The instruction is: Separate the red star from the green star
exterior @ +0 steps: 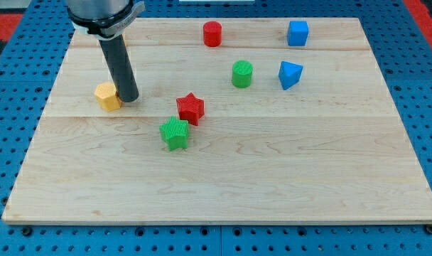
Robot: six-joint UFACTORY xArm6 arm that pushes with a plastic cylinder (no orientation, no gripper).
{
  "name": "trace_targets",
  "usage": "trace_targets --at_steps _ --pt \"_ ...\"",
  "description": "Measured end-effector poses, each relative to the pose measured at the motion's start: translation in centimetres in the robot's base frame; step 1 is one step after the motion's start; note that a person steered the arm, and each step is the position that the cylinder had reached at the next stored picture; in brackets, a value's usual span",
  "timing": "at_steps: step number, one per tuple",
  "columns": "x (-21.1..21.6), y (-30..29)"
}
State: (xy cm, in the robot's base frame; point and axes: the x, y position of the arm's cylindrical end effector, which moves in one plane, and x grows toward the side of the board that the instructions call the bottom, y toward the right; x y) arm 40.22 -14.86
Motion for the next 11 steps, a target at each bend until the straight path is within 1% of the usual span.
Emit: trace_targets --at_steps 1,2,3,4,5,6,7,8,9,10,11 --pt "-1.0 1.6" --pt "-2.9 4.8" --pt "-2.3 6.3" --pt "1.4 4.3" --pt "3.8 8.7" --pt "4.1 16.7" --pt "4.1 23.0" --pt "3.9 22.0" --pt "2.6 17.5" --pt "1.7 17.0" --pt "0.9 19.0"
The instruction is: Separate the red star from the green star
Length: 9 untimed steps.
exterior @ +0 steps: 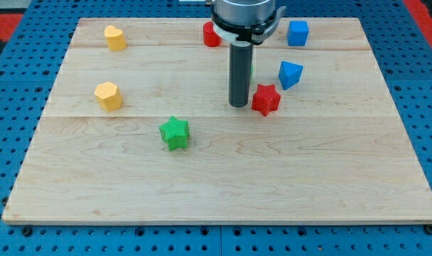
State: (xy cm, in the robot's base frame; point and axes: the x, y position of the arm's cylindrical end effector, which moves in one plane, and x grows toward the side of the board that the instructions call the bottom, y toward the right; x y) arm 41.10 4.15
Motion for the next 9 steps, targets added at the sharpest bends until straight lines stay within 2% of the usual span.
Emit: trace_targets --at_steps 2,3,4,5,6,7,8,9 --pt "0.1 9.6" --pt "0.1 9.4" --pt "3.2 8.0" --pt "7.2 11.1" --pt "8.0 19.7" --pt "5.5 24.5" --pt "-0.4 24.8" --pt "-4.7 22.8"
